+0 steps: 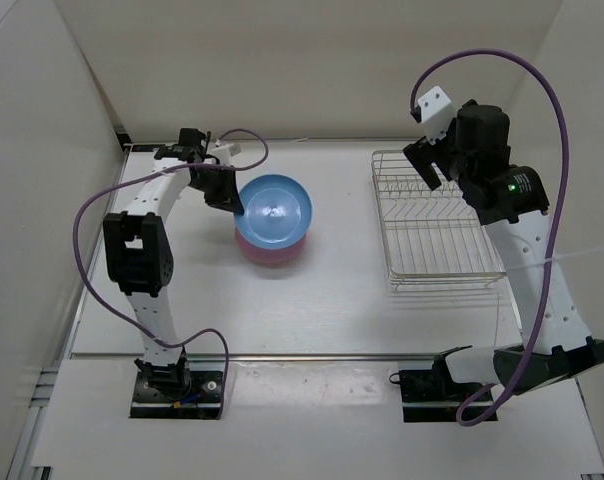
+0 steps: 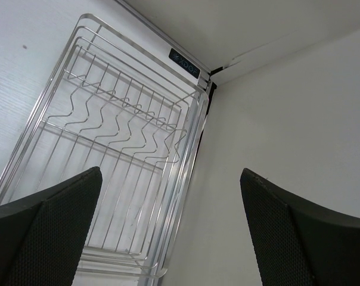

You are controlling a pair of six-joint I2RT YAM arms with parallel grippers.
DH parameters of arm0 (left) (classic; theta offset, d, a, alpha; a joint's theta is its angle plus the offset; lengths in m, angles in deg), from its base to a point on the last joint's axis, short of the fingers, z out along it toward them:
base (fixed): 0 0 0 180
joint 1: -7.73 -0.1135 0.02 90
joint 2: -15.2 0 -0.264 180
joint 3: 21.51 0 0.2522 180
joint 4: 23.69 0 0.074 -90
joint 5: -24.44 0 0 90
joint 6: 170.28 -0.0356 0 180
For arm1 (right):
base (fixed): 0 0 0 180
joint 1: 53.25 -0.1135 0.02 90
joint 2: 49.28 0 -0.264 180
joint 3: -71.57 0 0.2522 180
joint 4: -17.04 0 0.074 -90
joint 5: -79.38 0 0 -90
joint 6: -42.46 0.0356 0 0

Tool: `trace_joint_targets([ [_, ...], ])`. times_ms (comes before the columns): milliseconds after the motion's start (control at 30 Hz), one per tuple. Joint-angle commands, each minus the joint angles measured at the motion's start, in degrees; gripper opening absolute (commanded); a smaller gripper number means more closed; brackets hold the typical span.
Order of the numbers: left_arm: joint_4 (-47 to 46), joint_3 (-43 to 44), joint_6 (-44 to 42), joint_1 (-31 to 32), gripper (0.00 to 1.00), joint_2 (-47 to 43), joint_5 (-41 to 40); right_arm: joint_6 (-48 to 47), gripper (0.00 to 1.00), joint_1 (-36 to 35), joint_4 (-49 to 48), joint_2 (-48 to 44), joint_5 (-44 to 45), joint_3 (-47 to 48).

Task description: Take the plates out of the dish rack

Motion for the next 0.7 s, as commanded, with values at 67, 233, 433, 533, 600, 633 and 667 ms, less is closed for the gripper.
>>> trace_joint_targets([
  [67,-0.11,5.25,-0.97,-0.34,0.11,4.25,8.00,-1.29,1.00,0.24,1.24,-0.25,-0.52,0.23],
  [233,0.42,5.26,-1.50,-2.00,0.11,6.80,8.62,-1.81,1.00,0.24,2.47,-0.25,-0.52,2.08],
  [433,0.42,6.75,-2.02,-3.15,0.11,8.56,6.86,-1.81,1.00,0.24,3.00,0.27,-1.05,2.08],
  [533,0.94,7.46,-2.03,-3.15,0.11,9.09,4.32,-1.81,1.00,0.24,3.00,0.80,-1.57,3.21],
  [600,0.94,7.46,-2.03,-3.15,0.11,9.61,3.26,-1.81,0.99,0.24,3.00,0.81,-1.58,3.22],
  [633,0.94,7.46,-2.03,-3.15,0.11,9.62,3.26,-1.81,0.99,0.24,3.00,1.33,-1.58,3.22],
  [667,0.94,6.94,-2.03,-2.54,0.11,9.62,3.26,-1.81,0.99,0.24,2.48,1.33,-1.58,3.22],
])
